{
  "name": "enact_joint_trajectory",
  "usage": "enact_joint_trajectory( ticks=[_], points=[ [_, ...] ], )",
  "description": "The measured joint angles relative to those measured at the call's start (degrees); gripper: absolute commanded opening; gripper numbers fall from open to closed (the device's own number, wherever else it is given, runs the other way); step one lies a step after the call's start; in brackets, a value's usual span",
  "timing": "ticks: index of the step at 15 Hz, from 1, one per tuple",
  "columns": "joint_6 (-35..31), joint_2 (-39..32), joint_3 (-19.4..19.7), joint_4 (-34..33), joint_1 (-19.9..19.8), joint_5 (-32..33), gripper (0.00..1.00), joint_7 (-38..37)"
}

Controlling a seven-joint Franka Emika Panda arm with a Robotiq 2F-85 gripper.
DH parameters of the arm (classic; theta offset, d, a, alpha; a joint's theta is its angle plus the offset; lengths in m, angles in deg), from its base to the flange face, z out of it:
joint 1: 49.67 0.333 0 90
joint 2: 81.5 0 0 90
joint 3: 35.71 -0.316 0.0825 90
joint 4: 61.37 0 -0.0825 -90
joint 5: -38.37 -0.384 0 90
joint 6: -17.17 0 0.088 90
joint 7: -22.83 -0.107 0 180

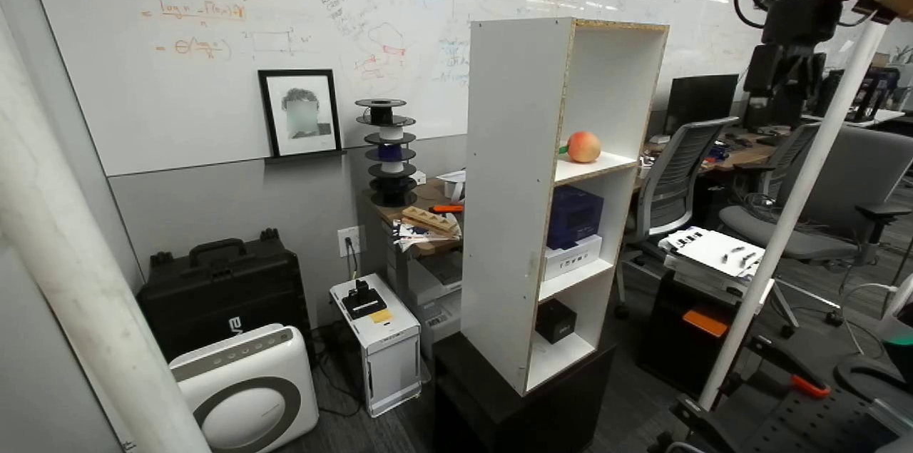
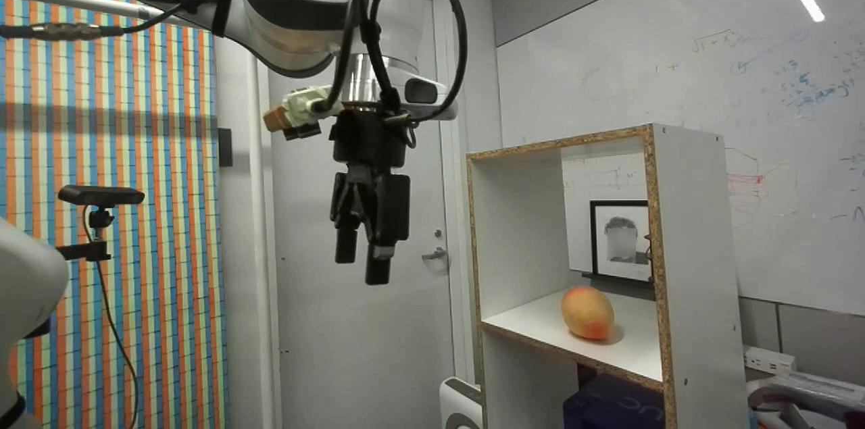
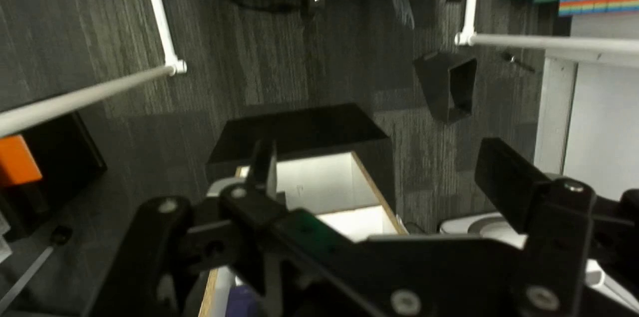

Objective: Place the peach toy on top of the shelf

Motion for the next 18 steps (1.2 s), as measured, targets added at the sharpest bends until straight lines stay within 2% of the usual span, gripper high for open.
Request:
enact_joint_trajectory(
  ticks=[4,7,11,14,18],
  points=[
    [-18.4,-3.8,2.5,1.0,0.1,-0.1,1.00,3.4],
    [-31.3,-10.5,2.8,0.6,1.0,-0.6,1.00,6.1],
    [-47.2,-21.1,2.7,-0.7,4.5,-4.1,1.00,10.5],
    [-55.8,-28.4,2.5,-3.0,6.5,-8.7,1.00,14.9],
    [-59.6,-36.1,2.4,-8.5,7.3,-16.6,1.00,22.3]
  ],
)
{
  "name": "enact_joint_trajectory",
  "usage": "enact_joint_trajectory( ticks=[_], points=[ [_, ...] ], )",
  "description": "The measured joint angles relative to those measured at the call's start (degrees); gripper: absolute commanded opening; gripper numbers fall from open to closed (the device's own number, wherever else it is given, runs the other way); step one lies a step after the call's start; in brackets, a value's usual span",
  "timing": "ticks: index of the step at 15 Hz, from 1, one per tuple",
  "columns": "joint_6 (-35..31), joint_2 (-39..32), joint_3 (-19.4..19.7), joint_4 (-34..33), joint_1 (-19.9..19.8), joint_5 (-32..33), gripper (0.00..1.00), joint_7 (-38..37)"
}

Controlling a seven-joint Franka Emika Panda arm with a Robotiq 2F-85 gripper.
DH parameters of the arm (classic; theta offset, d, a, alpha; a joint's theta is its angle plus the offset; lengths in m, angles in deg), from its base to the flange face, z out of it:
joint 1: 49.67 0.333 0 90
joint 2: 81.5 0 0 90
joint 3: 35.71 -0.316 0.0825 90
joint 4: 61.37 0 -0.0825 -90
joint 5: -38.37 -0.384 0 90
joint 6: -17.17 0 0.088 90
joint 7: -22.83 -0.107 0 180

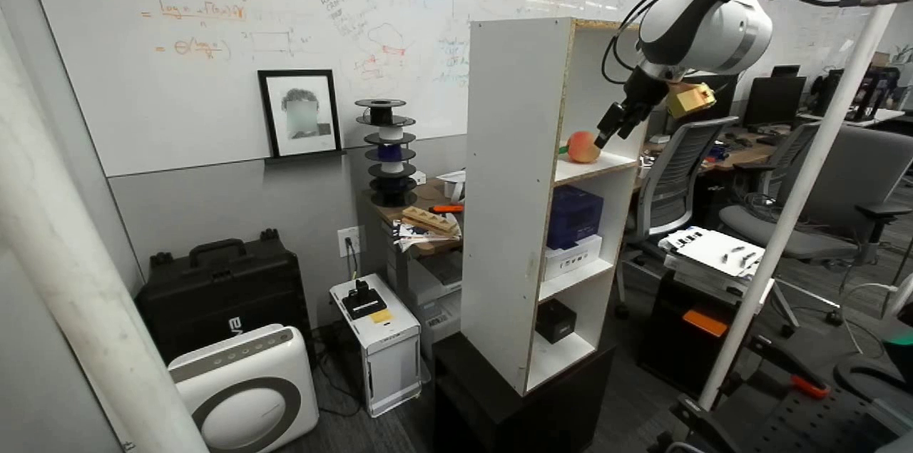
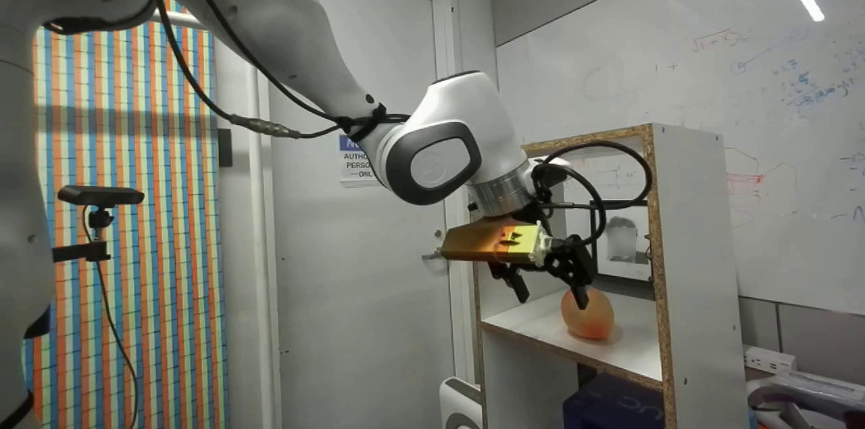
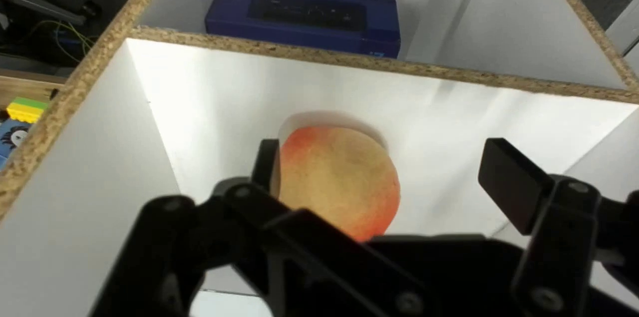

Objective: Place the peach toy on top of the shelf

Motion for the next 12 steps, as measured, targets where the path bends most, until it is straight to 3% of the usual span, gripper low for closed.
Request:
enact_joint_trajectory(
  ticks=[10,11,12],
  points=[
    [-3.0,-11.4,-1.9,-10.6,-1.8,-19.0,1.00,15.2],
    [-3.0,-12.2,-2.5,-11.2,-2.2,-20.6,0.75,16.4],
    [-3.0,-12.9,-3.0,-11.6,-2.6,-21.9,0.74,17.4]
  ],
)
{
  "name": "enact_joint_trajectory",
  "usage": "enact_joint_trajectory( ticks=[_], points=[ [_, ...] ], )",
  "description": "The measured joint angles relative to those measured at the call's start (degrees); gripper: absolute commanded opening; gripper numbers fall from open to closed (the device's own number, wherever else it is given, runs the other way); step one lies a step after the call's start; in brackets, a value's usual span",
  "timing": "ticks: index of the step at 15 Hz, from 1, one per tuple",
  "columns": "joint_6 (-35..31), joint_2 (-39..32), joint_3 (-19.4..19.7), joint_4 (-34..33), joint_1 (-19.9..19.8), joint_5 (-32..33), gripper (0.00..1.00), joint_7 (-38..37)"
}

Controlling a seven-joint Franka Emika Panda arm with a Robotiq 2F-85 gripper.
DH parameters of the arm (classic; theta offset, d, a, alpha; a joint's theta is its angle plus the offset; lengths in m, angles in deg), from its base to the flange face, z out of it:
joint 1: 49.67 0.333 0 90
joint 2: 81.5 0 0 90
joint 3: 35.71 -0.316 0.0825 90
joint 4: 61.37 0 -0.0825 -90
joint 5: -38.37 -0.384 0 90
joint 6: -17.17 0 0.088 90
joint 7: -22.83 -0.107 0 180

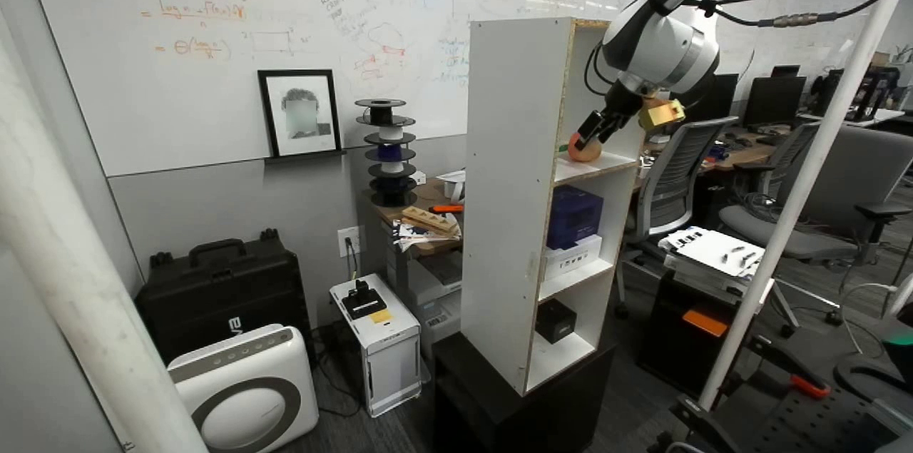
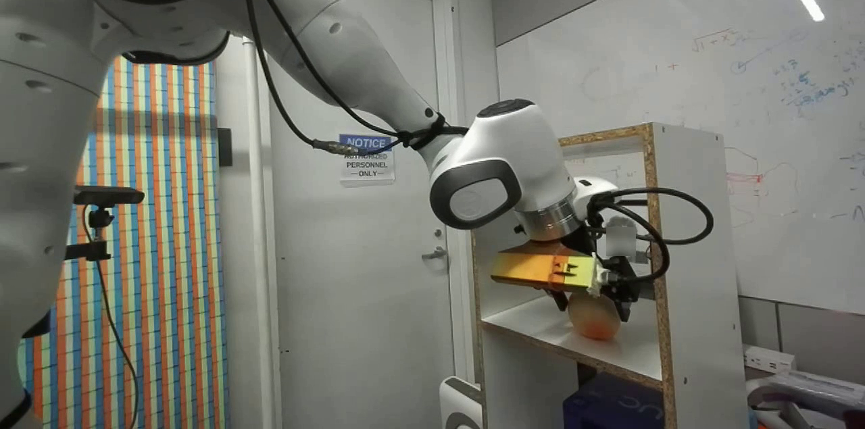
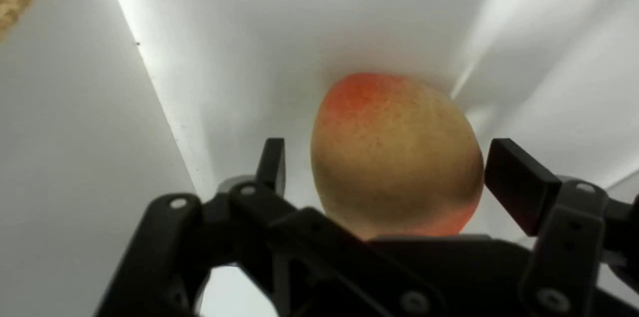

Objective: Place the peach toy on top of the shelf

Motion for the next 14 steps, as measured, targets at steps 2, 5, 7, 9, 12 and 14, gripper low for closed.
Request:
enact_joint_trajectory(
  ticks=[2,5,7,9,12,14],
  points=[
    [0.0,-0.9,-1.0,-0.6,-0.7,-1.9,0.58,1.7],
    [0.1,-0.9,-1.5,-0.9,-1.2,-3.2,0.53,2.5],
    [0.4,-0.3,-1.2,-0.4,-1.2,-3.1,0.53,2.3],
    [2.1,1.7,-0.2,1.7,-1.1,-1.7,0.53,1.0],
    [6.5,8.2,1.6,8.2,-1.6,5.5,0.53,-4.0],
    [10.2,14.3,1.5,13.1,-3.3,11.7,0.53,-8.5]
  ],
)
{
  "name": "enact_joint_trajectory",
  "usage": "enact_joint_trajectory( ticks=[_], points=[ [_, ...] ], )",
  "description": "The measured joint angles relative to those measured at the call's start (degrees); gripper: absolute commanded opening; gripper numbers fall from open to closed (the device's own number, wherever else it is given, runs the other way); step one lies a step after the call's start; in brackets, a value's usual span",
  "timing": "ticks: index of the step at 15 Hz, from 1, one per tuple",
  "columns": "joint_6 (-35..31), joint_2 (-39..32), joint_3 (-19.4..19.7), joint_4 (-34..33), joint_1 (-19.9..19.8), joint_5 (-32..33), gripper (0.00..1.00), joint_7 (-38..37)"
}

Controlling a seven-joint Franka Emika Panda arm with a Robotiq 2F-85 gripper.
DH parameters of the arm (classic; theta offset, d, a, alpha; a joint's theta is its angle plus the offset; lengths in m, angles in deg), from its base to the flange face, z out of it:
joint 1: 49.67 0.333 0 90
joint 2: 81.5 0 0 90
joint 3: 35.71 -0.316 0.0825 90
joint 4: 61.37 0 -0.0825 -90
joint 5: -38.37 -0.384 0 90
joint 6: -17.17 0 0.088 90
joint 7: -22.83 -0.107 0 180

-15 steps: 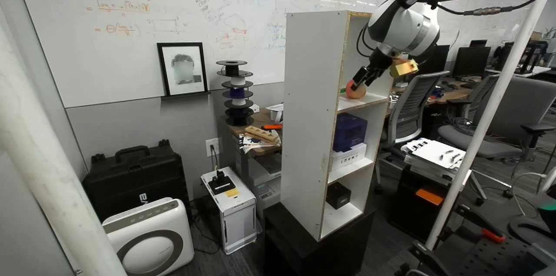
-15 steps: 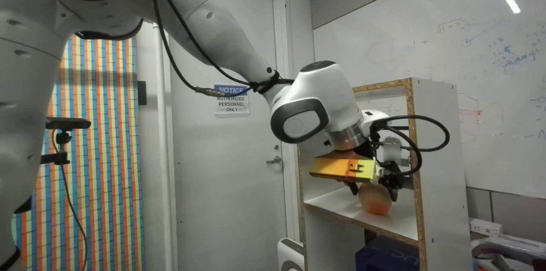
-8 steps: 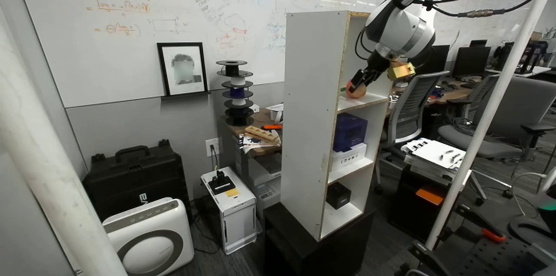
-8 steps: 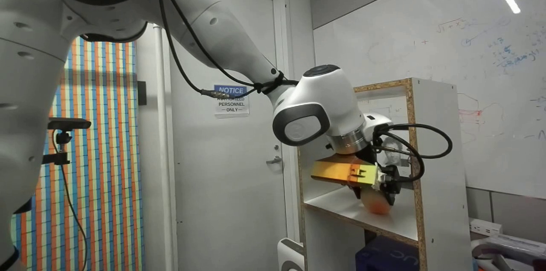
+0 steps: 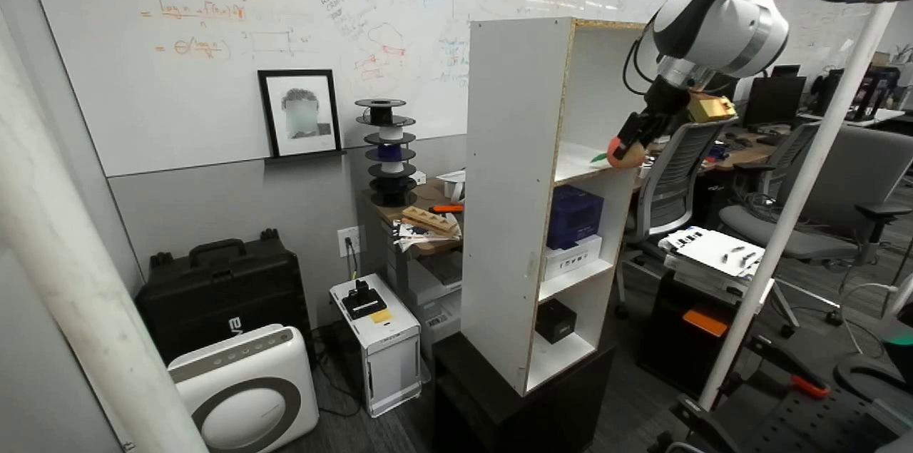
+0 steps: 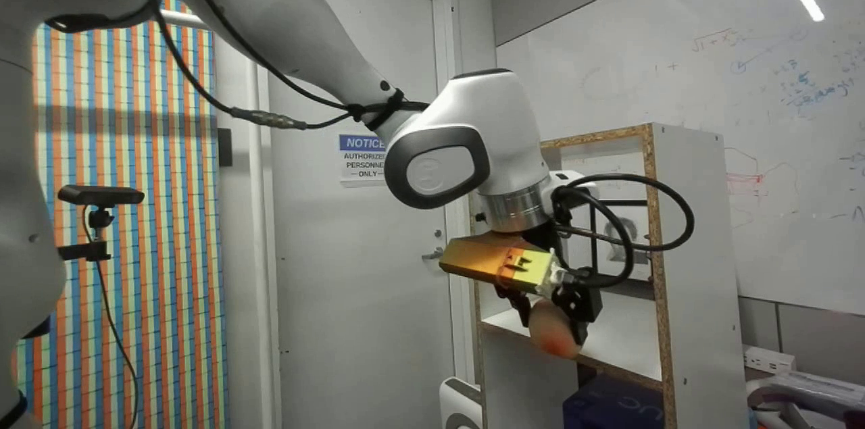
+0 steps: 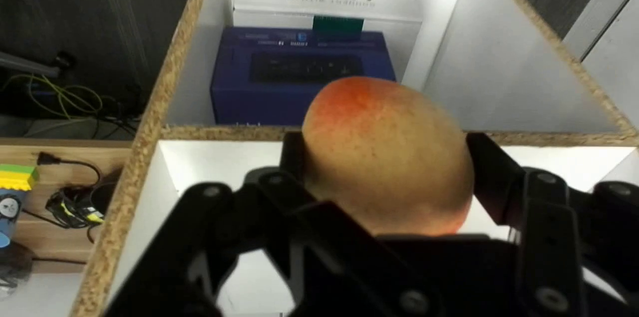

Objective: Place the peach toy on top of the shelf

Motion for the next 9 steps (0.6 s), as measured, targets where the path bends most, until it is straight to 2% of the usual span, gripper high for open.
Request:
enact_joint_trajectory(
  ticks=[4,9],
  points=[
    [7.0,13.0,0.3,4.9,-1.6,2.4,0.53,-5.0],
    [14.4,27.7,1.0,3.1,-1.7,2.5,0.53,-15.6]
  ],
)
